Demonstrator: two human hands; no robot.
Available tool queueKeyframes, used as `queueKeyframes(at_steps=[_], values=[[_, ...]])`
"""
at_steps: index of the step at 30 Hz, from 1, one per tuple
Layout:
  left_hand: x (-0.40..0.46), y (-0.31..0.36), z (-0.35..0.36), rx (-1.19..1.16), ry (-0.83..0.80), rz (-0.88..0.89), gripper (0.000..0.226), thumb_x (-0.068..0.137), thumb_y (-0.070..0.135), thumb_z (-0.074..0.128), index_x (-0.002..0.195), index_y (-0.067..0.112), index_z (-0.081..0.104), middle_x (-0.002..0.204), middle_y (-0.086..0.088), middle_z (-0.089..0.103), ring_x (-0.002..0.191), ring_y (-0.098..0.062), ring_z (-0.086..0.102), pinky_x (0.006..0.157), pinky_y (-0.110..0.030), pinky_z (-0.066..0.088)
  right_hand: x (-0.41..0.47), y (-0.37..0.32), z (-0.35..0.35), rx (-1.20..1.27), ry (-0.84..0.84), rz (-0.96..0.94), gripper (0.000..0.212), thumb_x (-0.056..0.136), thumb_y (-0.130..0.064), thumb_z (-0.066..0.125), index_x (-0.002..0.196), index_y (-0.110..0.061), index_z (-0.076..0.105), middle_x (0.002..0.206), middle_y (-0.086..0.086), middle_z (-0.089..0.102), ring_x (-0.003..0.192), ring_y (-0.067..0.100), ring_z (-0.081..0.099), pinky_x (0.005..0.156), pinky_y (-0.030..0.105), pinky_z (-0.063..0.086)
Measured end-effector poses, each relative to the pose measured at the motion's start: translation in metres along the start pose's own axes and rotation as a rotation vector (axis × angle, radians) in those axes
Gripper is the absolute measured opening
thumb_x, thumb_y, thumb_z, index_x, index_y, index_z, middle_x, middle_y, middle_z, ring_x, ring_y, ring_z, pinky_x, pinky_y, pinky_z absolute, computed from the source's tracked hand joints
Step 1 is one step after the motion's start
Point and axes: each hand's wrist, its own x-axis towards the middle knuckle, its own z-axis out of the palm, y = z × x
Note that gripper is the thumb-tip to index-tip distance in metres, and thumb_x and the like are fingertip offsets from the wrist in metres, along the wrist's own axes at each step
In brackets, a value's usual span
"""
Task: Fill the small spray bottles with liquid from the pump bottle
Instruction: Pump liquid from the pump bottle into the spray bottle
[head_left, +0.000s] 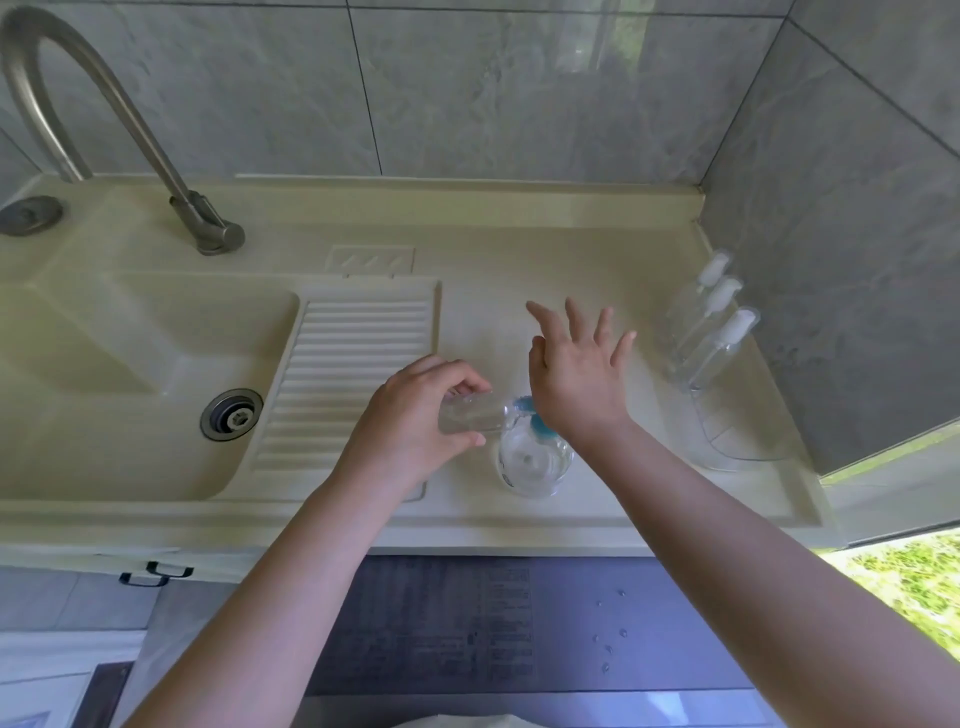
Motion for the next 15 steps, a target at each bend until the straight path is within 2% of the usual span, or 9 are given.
queueKeyframes(at_steps=[2,6,9,11,15], values=[[-0.001,0.0,0.0,-0.003,0.002,-0.004,0.046,0.064,0.02,0.091,0.103,0.028,0.07,0.099,0.016,0.06,0.09,-0.003,0.057,0.082,-0.018,0.044,0.003,0.003,0.001,-0.014,0.051,-0.011,0.051,0.104,-0.029,0.033,0.155,-0.029,0.026,0.165,0.01,0.016,0.151,0.042,-0.003,0.119,0.062,-0.002],[-0.002,-0.001,-0.001,-0.013,0.002,-0.009,0.045,0.064,0.02,0.09,0.103,0.028,0.069,0.1,0.017,0.06,0.09,-0.002,0.057,0.082,-0.016,0.044,0.006,0.002,-0.01,0.013,0.205,-0.053,0.052,0.103,-0.028,0.043,0.154,-0.024,0.031,0.164,0.015,0.018,0.151,0.045,-0.003,0.12,0.058,-0.001],[-0.003,-0.003,0.001,-0.036,-0.001,-0.012,0.045,0.064,0.019,0.09,0.102,0.029,0.07,0.099,0.016,0.061,0.091,0.0,0.058,0.083,-0.014,0.043,0.0,0.001,0.0,0.05,0.111,-0.025,0.047,0.103,-0.024,0.038,0.151,-0.023,0.037,0.163,0.016,0.02,0.151,0.045,-0.003,0.121,0.058,-0.001],[-0.002,-0.003,0.001,-0.044,-0.002,-0.016,0.045,0.064,0.018,0.09,0.103,0.029,0.07,0.1,0.016,0.061,0.092,0.004,0.057,0.084,-0.015,0.045,0.001,0.003,0.005,0.042,0.066,0.014,0.047,0.105,-0.027,0.034,0.152,-0.025,0.034,0.164,0.015,0.017,0.15,0.045,-0.006,0.121,0.057,-0.002],[-0.001,0.0,0.002,-0.038,0.009,-0.012,0.044,0.065,0.02,0.09,0.1,0.032,0.068,0.101,0.017,0.061,0.093,0.001,0.057,0.085,-0.019,0.046,0.008,-0.001,-0.01,-0.031,0.224,-0.088,0.054,0.102,-0.031,0.045,0.153,-0.018,0.033,0.163,0.018,0.019,0.151,0.043,-0.002,0.121,0.056,-0.001]])
